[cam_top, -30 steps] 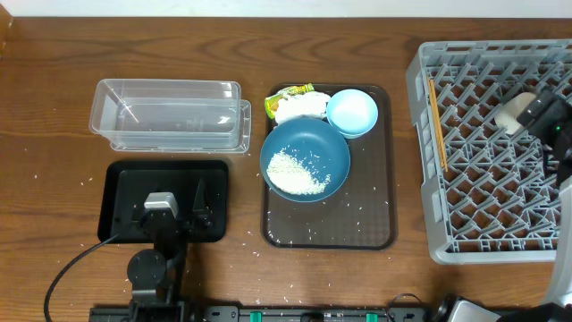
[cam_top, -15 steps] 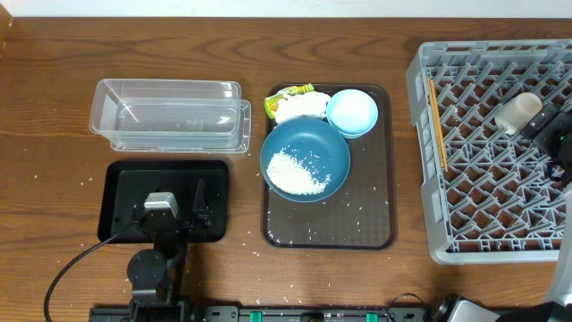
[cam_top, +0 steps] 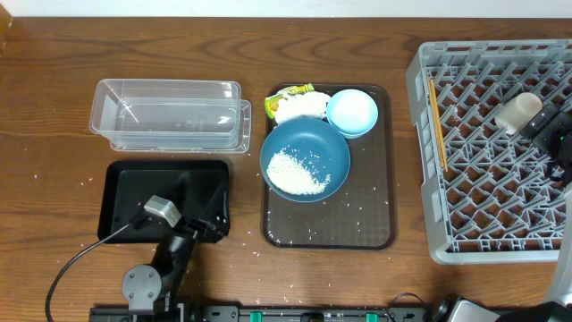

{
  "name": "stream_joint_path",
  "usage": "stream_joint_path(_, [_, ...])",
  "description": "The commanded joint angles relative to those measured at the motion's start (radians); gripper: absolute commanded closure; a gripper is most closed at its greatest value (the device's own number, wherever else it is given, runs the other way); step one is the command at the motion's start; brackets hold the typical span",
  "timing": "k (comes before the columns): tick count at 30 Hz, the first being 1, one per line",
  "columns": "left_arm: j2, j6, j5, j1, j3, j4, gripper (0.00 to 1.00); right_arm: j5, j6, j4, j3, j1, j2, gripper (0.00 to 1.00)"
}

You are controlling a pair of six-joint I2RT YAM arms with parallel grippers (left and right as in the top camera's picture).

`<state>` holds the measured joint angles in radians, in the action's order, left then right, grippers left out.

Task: Sort waste into correct bins and load items into the dishwasher rack

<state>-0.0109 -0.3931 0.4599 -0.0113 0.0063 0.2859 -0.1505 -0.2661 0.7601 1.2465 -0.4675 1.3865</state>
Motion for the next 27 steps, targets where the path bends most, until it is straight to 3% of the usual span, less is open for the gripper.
stream_joint_path(1, [0.007,-0.099,0.079,-0.005,0.005,0.068,0.11,-0.010,0.012,0.000,0.002,-0.004,-0.001,0.01])
stream_joint_path(7, [-0.069,-0.080,0.080,-0.005,0.126,0.021,0.11,-0.010,0.012,0.000,0.002,-0.004,-0.001,0.01])
stream_joint_path(11, [-0.269,0.044,0.090,-0.004,0.323,-0.251,0.11,-0.010,0.012,0.001,0.002,-0.005,-0.001,0.01])
stream_joint_path(16, [-0.644,0.164,0.091,0.002,0.676,-0.630,0.11,-0.010,0.012,0.000,0.002,-0.004,-0.001,0.01])
stream_joint_path(21, [-0.976,0.331,0.089,0.087,1.028,-0.995,0.11,-0.010,0.012,0.000,0.002,-0.004,-0.001,0.01])
stream_joint_path(24, [-1.133,0.365,0.040,0.192,1.179,-1.106,0.11,-0.010,0.012,0.000,0.002,-0.004,-0.001,0.01])
stream_joint_path(27, [-1.257,0.371,-0.101,0.341,1.269,-1.146,0.11,-0.010,0.012,0.000,0.002,-0.004,-0.001,0.01])
